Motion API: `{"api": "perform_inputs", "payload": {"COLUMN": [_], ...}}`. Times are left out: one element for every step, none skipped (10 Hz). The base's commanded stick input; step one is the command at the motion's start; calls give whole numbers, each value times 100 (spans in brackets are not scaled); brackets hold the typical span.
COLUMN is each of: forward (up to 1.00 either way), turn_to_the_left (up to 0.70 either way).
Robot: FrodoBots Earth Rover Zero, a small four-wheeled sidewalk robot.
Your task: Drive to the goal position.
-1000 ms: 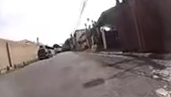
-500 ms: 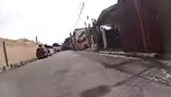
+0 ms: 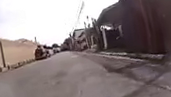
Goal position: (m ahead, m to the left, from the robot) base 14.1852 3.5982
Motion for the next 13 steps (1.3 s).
{"api": "perform_inputs", "payload": {"forward": [70,70,70,70,70,70,70,70,70,70,70,70,70], "turn_to_the_left": [1,1,1,1,1,1,1,1,3,3,3,5,24]}}
